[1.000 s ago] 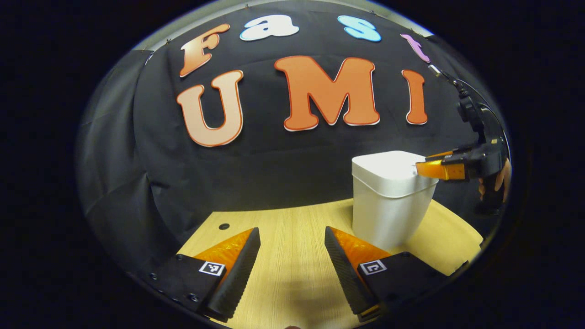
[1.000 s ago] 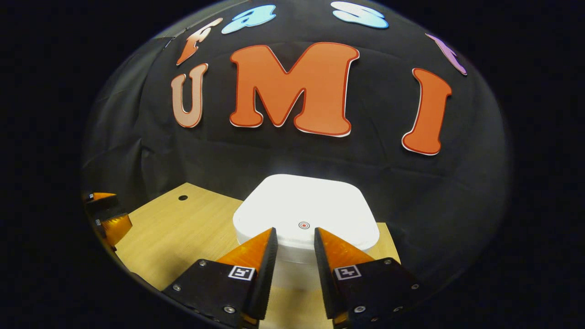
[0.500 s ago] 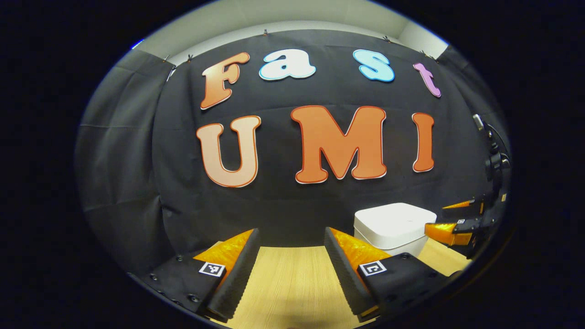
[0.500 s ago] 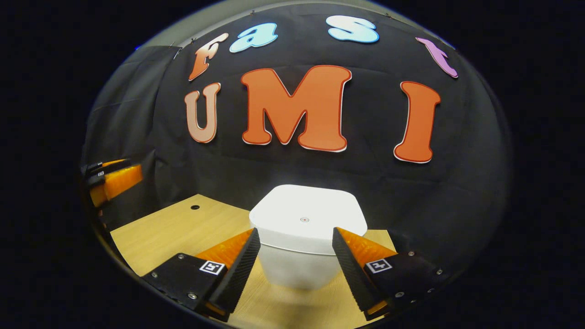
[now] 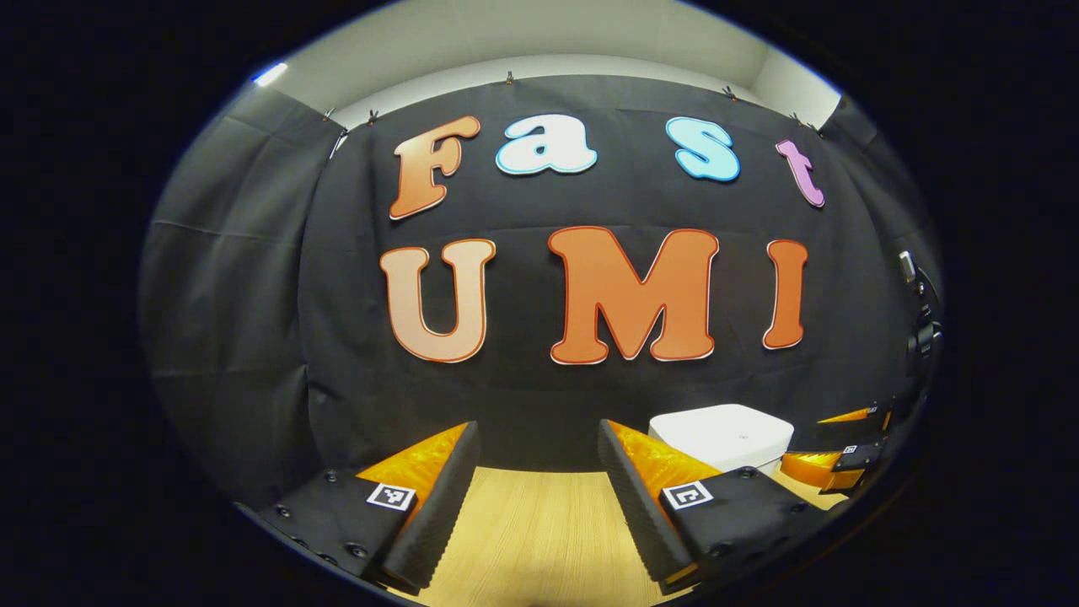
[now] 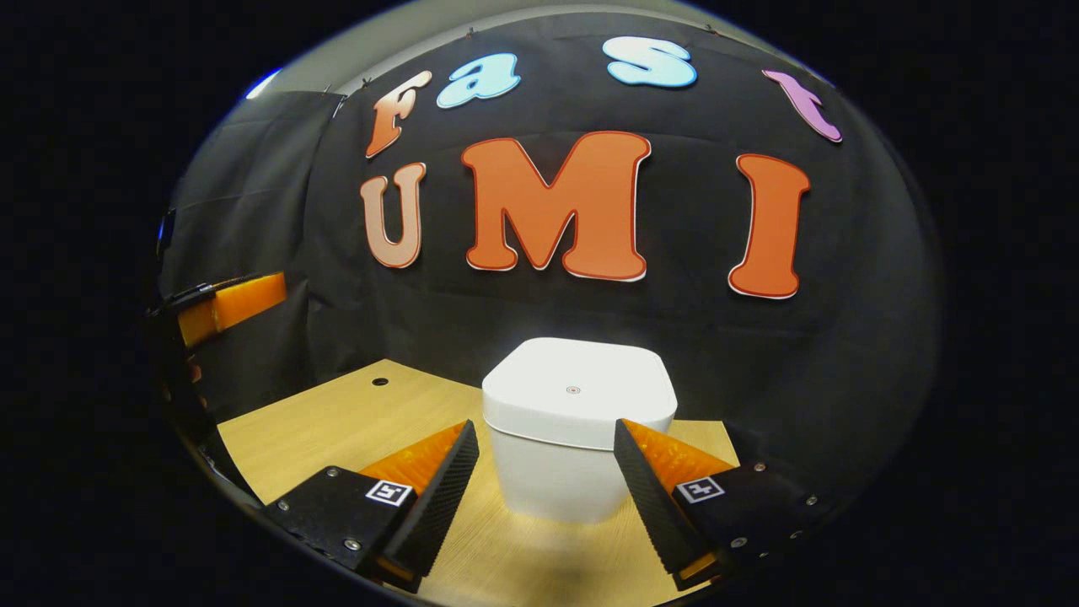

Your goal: Press the lid of the desktop garbage bin to open it, pick up the crumpled paper on the desktop and throw it into the bin, then pick up the pop can on the desktop and drop it into the bin, and finally close the garbage bin lid.

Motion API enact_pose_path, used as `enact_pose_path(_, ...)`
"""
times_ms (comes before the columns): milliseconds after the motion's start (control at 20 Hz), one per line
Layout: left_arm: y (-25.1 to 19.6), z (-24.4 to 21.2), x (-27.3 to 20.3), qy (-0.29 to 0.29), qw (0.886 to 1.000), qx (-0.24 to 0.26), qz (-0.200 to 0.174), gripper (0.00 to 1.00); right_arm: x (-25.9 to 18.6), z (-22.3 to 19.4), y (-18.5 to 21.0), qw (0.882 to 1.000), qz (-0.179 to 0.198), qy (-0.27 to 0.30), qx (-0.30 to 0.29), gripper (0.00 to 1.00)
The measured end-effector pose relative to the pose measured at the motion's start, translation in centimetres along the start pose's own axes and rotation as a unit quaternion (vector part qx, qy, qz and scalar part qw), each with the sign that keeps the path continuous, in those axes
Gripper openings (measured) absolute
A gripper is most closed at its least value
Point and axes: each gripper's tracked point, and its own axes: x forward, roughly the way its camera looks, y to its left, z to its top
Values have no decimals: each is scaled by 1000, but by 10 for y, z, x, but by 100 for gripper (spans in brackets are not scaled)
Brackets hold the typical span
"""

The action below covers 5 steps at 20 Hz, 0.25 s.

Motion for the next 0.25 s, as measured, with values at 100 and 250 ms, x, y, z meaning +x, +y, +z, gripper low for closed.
enact_pose_path(100, -5, -7, -7, 5, 1000, 12, 4, 91, -3, -3, 0, 1000, 3, 0, -5, 98)
enact_pose_path(250, -10, -10, -13, 11, 1000, 10, 5, 90, -7, -4, 3, 1000, 9, 1, -1, 98)
